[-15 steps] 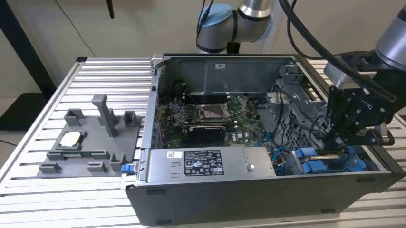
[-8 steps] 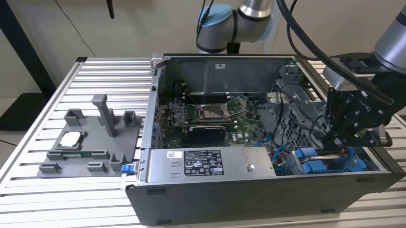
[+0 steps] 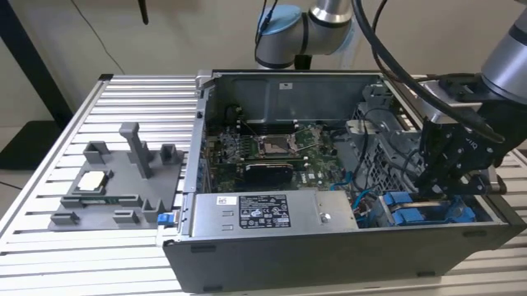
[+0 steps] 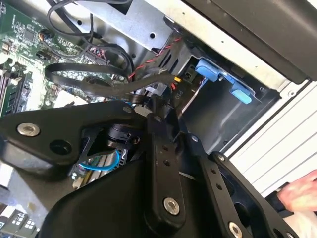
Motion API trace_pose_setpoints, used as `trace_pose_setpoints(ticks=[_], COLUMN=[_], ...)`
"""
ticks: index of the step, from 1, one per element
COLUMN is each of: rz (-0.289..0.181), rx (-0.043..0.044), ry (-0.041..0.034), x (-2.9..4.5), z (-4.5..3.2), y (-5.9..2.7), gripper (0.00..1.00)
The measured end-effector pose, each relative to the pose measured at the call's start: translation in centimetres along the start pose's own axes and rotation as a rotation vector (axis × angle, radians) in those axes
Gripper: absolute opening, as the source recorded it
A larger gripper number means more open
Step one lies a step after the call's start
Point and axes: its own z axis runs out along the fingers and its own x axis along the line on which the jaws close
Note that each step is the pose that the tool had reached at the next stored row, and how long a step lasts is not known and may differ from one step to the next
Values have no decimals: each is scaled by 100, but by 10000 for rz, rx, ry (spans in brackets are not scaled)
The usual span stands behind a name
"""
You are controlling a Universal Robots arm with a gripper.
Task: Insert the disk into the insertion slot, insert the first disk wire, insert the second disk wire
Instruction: 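Insert the second disk wire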
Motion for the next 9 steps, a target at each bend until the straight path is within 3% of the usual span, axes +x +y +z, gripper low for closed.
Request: trace_pose_setpoints(ticks=[2,9], rz=[0,4], rx=[-30,-58], ry=[0,6], x=[-1,-11], z=[-39,-320], y=[1,14], gripper=[24,24])
